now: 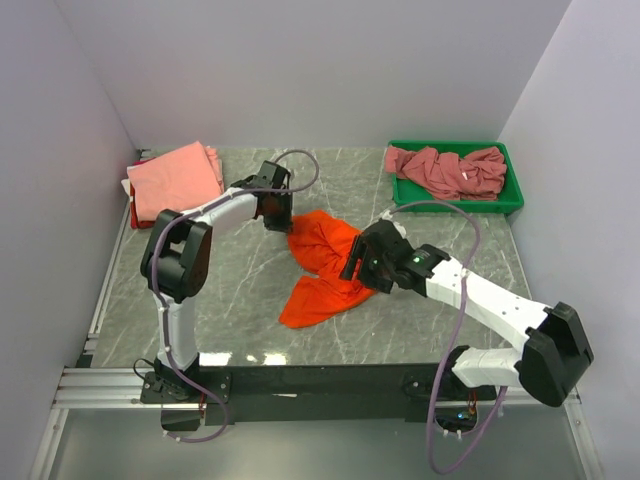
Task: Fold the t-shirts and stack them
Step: Flatten the tshirt out
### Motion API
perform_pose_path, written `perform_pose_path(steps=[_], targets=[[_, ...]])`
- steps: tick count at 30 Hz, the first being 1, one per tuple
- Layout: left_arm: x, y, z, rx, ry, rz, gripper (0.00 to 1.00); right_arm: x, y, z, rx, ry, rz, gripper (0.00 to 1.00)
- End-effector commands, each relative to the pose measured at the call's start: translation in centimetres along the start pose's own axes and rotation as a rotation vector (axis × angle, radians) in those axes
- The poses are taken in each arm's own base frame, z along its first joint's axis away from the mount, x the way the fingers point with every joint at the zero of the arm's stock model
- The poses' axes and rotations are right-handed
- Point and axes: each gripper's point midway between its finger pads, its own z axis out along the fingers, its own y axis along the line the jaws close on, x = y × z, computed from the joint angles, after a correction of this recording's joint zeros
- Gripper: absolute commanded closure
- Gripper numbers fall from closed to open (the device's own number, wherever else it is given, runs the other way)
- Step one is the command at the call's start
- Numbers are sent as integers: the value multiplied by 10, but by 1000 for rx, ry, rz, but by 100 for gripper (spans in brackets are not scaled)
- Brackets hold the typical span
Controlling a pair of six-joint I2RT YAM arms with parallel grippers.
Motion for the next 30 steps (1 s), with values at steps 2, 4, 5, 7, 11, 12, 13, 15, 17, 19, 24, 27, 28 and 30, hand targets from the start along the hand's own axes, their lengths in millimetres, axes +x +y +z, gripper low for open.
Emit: perform_pose_path(steps=[2,4,5,7,11,12,13,15,17,19,24,27,28,30], targets=[[-24,-20,-42,43,-75,22,95,-16,17,2,2,-29,-55,24],[-23,-20,-45,46,-81,22,95,-19,22,6,3,-26,-66,24],[-17,-17,-42,41,-69,19,94,-20,24,8,2,-24,-69,24],[-12,-15,-40,38,-58,17,93,-21,27,12,4,-17,-75,24],[-3,-11,-32,28,-30,12,89,-21,30,14,-4,-11,-79,24],[-3,-10,-31,26,-28,13,87,-19,28,15,0,-8,-78,24],[-3,-10,-30,23,-29,14,87,-19,27,15,1,-7,-78,24],[-3,-9,-28,17,-24,15,84,-17,26,15,0,-6,-73,24],[-2,-8,-27,15,-19,17,83,-15,23,16,6,-3,-70,24],[-3,-8,-25,16,-17,19,83,-14,21,17,11,0,-68,24],[-4,-8,-23,12,-15,18,75,-14,22,17,13,4,-71,24],[-4,-8,-23,11,-14,18,73,-13,21,18,17,9,-72,24],[-3,-7,-22,10,-11,19,74,-13,21,19,19,10,-72,24],[-3,-7,-22,12,-12,20,75,-12,21,19,21,15,-74,24]])
